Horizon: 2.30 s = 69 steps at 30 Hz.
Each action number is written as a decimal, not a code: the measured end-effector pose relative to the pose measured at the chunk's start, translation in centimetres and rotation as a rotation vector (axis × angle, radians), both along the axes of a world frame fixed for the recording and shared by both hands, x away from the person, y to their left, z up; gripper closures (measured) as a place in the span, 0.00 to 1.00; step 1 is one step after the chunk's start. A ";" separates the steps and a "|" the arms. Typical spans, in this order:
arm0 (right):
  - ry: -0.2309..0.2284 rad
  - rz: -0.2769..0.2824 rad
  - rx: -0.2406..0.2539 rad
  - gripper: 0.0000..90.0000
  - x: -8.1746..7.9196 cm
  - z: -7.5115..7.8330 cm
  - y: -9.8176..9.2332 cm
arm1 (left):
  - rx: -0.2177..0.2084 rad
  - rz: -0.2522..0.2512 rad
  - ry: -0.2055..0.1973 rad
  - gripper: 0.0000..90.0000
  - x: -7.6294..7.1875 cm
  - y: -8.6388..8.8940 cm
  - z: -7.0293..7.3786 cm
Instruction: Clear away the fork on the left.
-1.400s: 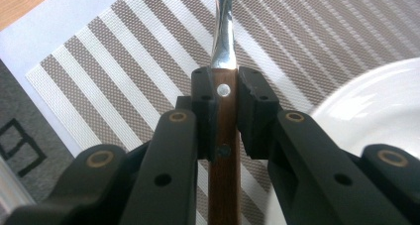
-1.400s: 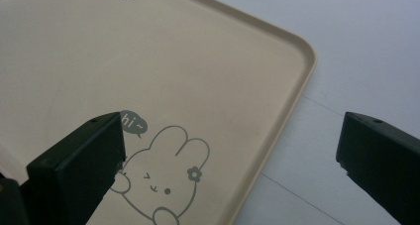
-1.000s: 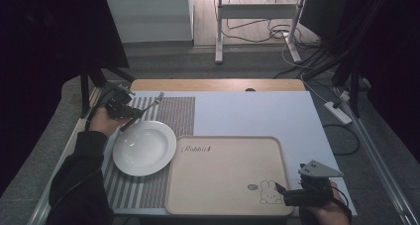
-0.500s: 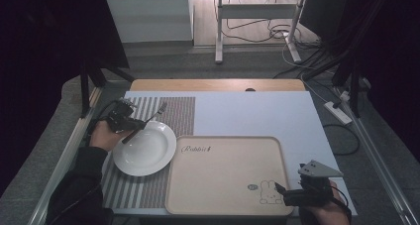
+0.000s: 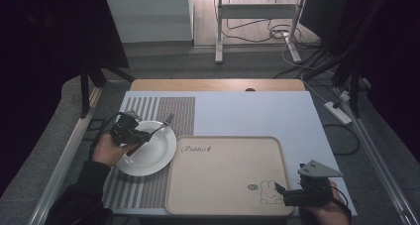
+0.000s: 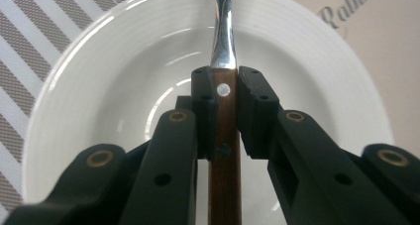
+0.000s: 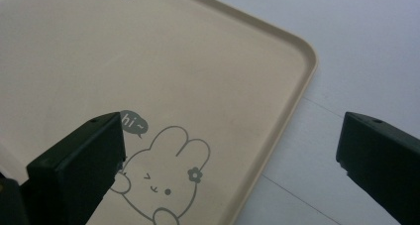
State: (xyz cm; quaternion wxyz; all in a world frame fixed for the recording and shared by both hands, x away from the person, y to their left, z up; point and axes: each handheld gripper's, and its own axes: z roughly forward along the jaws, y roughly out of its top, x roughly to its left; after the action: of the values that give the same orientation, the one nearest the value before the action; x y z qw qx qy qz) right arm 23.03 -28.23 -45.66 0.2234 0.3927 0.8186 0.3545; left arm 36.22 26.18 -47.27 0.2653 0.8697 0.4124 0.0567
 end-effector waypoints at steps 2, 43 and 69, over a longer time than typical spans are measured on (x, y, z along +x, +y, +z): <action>0.000 0.000 0.000 0.00 0.0 0.0 0.0 | -0.001 0.000 -0.002 0.87 -0.6 -0.4 0.1; -0.001 0.017 -0.007 0.00 -0.1 0.0 0.1 | -0.034 -0.091 0.045 0.87 -5.9 -14.3 -2.1; 0.006 0.018 -0.004 0.00 0.0 0.0 0.1 | -0.022 -0.239 0.037 0.99 -5.2 -18.5 -2.9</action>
State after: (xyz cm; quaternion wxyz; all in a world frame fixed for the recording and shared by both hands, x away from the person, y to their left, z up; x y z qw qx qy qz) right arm 23.06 -28.16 -45.67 0.2184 0.3859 0.8236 0.3538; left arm 30.99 7.69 -50.18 0.2720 0.9106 0.3113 0.0040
